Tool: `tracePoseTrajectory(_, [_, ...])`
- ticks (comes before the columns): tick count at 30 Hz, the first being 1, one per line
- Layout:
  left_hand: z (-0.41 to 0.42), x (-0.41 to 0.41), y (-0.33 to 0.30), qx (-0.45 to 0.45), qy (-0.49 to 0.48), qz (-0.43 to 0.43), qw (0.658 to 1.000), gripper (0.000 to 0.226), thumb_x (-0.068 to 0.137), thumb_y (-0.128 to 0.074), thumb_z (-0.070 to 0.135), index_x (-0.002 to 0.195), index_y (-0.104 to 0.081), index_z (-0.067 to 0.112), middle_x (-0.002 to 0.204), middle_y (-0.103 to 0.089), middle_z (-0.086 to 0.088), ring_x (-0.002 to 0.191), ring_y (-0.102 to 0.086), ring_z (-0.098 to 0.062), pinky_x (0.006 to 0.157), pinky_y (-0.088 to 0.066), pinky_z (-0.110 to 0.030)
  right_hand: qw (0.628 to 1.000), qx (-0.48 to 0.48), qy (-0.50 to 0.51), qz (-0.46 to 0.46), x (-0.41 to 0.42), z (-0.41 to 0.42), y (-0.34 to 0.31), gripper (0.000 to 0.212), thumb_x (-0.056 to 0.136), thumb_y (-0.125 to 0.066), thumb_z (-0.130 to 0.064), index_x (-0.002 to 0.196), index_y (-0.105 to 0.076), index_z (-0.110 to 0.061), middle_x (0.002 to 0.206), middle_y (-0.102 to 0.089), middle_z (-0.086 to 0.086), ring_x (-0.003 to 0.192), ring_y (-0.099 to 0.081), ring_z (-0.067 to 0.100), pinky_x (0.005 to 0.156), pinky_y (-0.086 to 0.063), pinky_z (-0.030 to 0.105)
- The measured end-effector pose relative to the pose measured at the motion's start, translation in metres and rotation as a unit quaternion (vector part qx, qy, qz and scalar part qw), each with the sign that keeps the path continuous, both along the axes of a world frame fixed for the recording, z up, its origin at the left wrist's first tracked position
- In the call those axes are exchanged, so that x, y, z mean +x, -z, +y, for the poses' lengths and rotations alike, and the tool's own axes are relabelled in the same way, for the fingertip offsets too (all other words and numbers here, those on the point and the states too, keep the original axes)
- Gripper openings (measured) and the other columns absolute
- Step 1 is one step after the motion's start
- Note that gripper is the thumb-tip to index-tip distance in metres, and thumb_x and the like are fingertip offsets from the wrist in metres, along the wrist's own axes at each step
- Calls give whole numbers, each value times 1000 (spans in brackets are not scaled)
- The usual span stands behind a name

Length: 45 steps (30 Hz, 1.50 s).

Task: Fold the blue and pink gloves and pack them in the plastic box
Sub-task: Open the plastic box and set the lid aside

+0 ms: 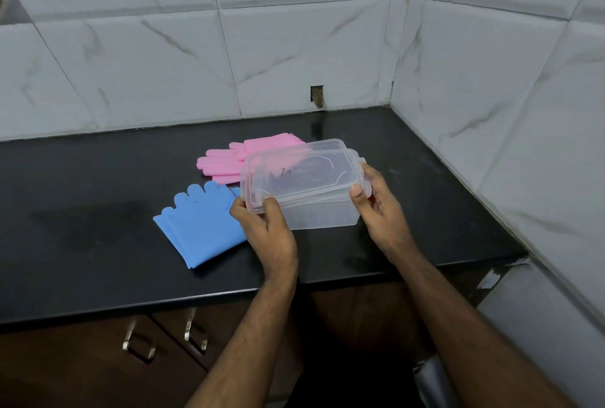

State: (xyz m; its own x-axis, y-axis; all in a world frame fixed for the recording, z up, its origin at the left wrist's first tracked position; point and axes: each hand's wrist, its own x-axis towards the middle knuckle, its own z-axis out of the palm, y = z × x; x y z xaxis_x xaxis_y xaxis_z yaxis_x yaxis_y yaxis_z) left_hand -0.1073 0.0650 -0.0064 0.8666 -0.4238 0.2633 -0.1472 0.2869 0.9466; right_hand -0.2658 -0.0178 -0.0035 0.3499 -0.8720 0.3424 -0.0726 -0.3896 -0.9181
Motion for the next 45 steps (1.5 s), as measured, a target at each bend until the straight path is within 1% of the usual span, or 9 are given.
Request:
tracePoseTrajectory(5, [2,-1,0,-9,-14,-14,1000,35,97,-49,30,128,-47,15,122,-55,-8,109,-56,-22,91,-52,-34,999,-29,-4,32,0,-1,4,62,98,-47,-63,154,-27,-46,140,-50,-23,125,-54,-4,92,-49,12])
tracePoseTrajectory(10, [1,-3,4,9,-50,-29,998,42,98,-49,48,128,-45,20,120,-42,3,107,-49,-2,82,-42,-5,995,-71,27,63,1,-5,10,69,95,-48,-66,157,-27,-41,126,-35,-7,118,-53,5,96,-53,20])
tracePoseTrajectory(14, [3,-4,4,11,-74,-47,996,46,99,-47,52,132,-47,21,122,-39,-2,114,-50,-20,95,-45,-24,980,-149,97,88,1,-7,14,72,92,-41,-75,153,-37,-38,135,-30,-8,132,-37,12,97,-49,19])
tracePoseTrajectory(19, [11,-9,1,-23,-58,-76,995,43,104,-46,42,137,-47,13,122,-43,-5,110,-51,-17,93,-39,-8,972,-165,138,91,-1,-2,12,65,95,-38,-73,151,-42,-39,145,-30,-6,137,-30,13,111,-42,48])
tracePoseTrajectory(28, [50,-34,17,7,-12,-117,993,23,105,-42,32,110,-43,9,111,-46,-7,103,-48,-28,94,-45,-43,984,-87,144,-61,-12,36,12,63,97,-42,-67,143,-54,-26,134,-38,-3,132,-47,14,107,-45,26])
tracePoseTrajectory(31, [63,-49,21,22,5,-127,992,34,103,-41,41,107,-44,8,107,-45,-3,101,-46,-26,93,-45,-42,977,-59,151,-139,-17,56,17,55,99,-42,-63,140,-56,-29,130,-46,-1,125,-52,4,100,-43,12])
tracePoseTrajectory(34, [70,-61,20,43,44,-125,990,36,102,-41,44,109,-45,9,109,-50,-6,105,-45,-24,97,-43,-40,970,-4,164,-181,-24,76,16,34,104,-39,-52,132,-57,-44,133,-54,-7,126,-54,4,112,-43,36])
tracePoseTrajectory(39, [72,-77,17,56,107,-121,985,53,99,-31,58,111,-48,9,110,-52,-2,107,-44,-18,92,-32,-7,951,60,189,-239,-53,95,8,58,89,-36,-79,129,-58,-45,136,-60,-17,128,-53,-1,111,-40,36])
tracePoseTrajectory(45, [70,-116,8,125,228,-47,965,75,98,-21,71,155,-35,24,147,-44,10,138,-36,-12,120,-25,-32,945,-7,238,-223,-98,107,3,47,96,-38,-72,122,-58,-37,115,-62,-28,112,-56,-5,94,-42,16])
